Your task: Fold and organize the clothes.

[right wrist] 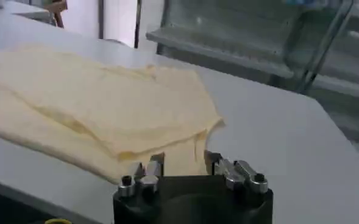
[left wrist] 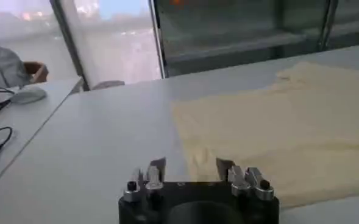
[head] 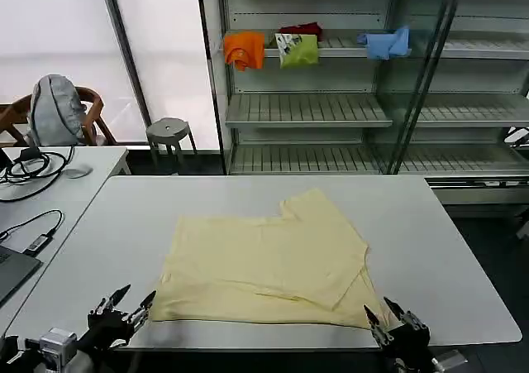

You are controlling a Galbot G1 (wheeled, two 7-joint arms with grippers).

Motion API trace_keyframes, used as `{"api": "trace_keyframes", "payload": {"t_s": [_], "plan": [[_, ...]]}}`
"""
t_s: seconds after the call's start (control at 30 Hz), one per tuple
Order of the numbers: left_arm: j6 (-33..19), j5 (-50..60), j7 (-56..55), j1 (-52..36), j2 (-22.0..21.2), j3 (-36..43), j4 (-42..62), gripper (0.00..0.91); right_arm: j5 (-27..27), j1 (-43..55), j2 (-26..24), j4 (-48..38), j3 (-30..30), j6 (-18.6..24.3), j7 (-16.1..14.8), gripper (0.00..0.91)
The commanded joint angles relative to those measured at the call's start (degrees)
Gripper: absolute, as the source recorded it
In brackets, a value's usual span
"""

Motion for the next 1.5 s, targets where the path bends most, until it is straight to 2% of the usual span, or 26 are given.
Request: {"api": "trace_keyframes", "payload": {"t_s": [0.03,0.17,0.4,0.63,0.8,1.03,1.23,1.5], "plan": [[-0.4,-4.5,0.8,-13.8,3.3,2.5,4.9,0.907,5.8,15.0,-2.3,-3.8,-2.2,-1.5,3.0,0.907],[-1.0,-4.3,1.1,-21.8,4.6,8.8,10.8,0.907,6.3,28.2,-1.8,-11.9,-10.1,-3.0,7.0,0.907],[-1.9,-4.5,1.3,-33.7,4.0,16.3,21.0,0.907,9.9,46.7,2.5,-24.9,-22.5,-4.2,12.3,0.907],[-0.3,-4.8,0.5,-43.7,2.5,21.2,30.0,0.907,9.8,60.2,8.2,-38.0,-29.3,-4.3,13.5,0.907],[-0.2,-4.7,0.6,-49.4,1.9,24.7,36.2,0.907,10.2,66.0,11.0,-46.6,-32.5,-4.3,14.6,0.907],[1.4,-6.5,1.2,-56.1,2.1,28.6,45.2,0.907,14.6,74.4,14.0,-58.8,-35.0,-4.3,16.5,0.907],[2.2,-7.1,2.1,-57.6,1.6,29.9,47.5,0.907,15.8,78.4,16.0,-66.5,-34.6,-4.0,16.1,0.907],[2.8,-7.1,3.2,-58.8,1.2,31.7,49.1,0.907,13.9,81.2,17.3,-73.4,-34.8,-2.4,14.1,0.907]]}}
